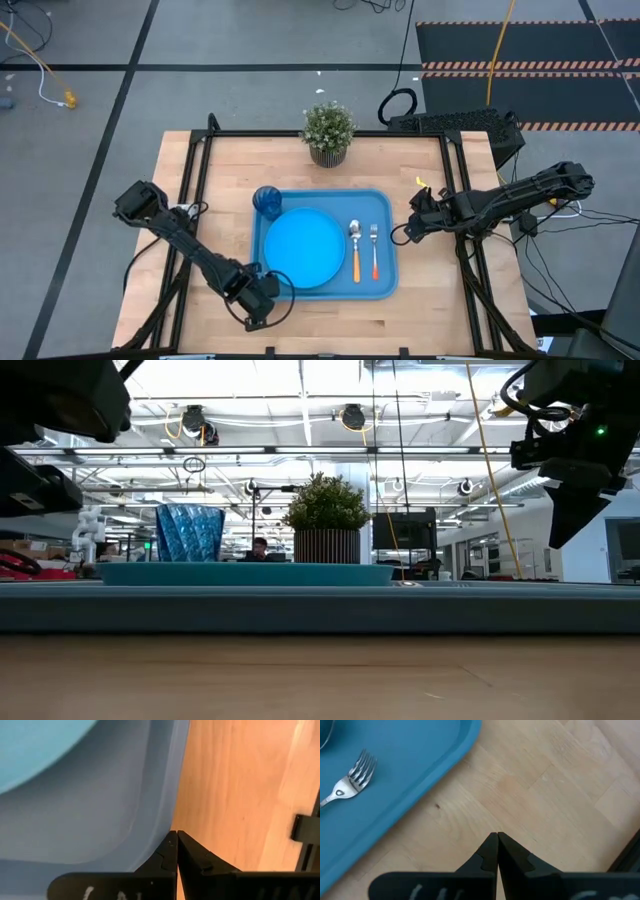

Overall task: Pick and place plate/cup/fork/spoon on tray
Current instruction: Adjust the blue tray on the table

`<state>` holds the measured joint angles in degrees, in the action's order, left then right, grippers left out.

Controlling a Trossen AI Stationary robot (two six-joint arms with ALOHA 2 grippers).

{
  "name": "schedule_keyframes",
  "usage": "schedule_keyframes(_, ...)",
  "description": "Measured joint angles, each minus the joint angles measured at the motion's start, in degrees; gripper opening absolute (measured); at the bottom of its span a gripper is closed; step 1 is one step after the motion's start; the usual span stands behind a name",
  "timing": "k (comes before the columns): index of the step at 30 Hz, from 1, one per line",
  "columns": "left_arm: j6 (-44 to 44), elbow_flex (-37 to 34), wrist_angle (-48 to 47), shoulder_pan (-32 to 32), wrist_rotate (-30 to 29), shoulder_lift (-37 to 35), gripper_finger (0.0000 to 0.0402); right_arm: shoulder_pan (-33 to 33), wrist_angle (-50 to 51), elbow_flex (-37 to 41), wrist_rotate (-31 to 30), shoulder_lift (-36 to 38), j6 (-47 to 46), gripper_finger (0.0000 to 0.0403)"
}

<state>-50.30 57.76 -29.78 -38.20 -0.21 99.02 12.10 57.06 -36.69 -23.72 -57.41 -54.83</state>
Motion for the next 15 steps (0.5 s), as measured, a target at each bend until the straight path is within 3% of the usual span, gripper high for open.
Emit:
schedule_keyframes(10,2.70,0.00,6.25,1.06,0.95,0.00,0.0001,0.00,0.11,-0.02,2.19,0.00,0.02,0.0000)
schedule_keyframes(15,3.86,0.00,9.68,0.99,1.86,-0.37,0.0001,0.09,-1.51,-0.02,8.75,0.00,2.13,0.0000)
